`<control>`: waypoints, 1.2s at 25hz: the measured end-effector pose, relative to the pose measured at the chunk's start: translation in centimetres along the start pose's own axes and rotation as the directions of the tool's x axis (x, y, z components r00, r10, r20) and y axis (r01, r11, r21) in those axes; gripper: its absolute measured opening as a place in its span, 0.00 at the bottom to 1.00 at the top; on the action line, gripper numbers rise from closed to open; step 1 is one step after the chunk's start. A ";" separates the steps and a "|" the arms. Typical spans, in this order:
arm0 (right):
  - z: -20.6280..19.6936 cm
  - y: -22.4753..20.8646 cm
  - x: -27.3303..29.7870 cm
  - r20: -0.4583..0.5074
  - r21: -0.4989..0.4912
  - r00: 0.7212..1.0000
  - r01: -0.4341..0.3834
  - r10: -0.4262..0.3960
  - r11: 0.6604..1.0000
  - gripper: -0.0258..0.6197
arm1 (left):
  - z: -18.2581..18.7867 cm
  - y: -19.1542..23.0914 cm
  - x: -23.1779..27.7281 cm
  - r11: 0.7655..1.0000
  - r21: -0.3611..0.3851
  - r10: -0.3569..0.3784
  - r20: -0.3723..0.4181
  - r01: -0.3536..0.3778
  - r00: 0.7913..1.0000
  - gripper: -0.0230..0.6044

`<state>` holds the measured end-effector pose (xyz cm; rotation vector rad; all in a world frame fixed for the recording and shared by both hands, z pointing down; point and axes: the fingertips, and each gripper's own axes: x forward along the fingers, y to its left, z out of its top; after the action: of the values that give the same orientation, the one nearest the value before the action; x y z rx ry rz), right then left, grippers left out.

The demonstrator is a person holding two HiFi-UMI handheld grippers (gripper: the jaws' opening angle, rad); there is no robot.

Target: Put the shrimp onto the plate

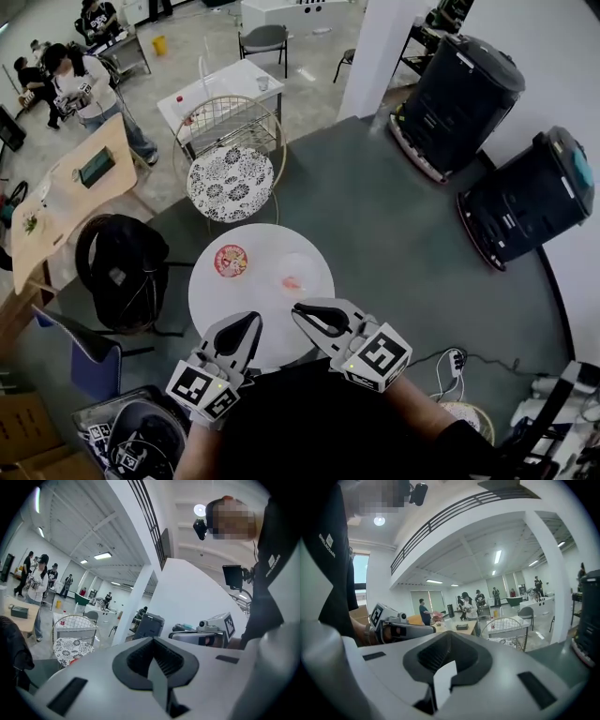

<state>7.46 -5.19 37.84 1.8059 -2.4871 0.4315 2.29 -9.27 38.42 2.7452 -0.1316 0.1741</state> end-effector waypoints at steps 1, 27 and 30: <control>0.4 0.0 -0.3 0.013 0.001 1.000 0.007 -0.007 1.000 0.09 | 0.2 -0.1 0.1 1.000 -0.001 -0.008 0.002 0.008 1.000 0.05; 0.6 -2.3 -2.7 0.072 0.074 0.986 0.148 -0.153 0.986 0.09 | -0.6 -1.1 1.0 0.997 0.013 -0.070 -0.054 0.070 0.996 0.05; 0.5 -2.8 -2.9 0.069 0.079 0.984 0.161 -0.167 0.984 0.09 | -0.8 -1.1 1.2 0.997 0.007 -0.073 -0.060 0.073 0.996 0.05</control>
<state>11.06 -3.38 37.35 2.0735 -2.3728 0.4594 3.47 -8.06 38.89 2.7456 -0.0141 0.2362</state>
